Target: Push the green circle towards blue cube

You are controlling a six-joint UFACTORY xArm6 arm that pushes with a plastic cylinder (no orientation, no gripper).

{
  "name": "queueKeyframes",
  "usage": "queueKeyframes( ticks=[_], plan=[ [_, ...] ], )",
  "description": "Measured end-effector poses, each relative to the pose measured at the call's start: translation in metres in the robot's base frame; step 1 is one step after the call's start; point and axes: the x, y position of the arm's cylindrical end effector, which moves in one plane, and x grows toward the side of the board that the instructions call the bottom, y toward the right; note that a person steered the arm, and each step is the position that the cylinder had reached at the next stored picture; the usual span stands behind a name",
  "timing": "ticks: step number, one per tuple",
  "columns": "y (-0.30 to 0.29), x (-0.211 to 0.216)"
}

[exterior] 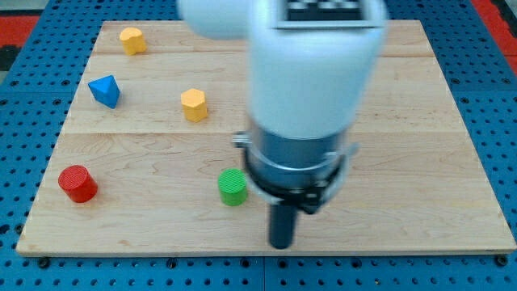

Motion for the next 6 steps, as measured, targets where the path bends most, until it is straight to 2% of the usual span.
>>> queueKeyframes(
  ticks=[1,2,4,6],
  plan=[
    [-0.047,-0.010],
    [-0.053,-0.037],
    [-0.052,-0.066],
    [-0.043,-0.123]
  ],
)
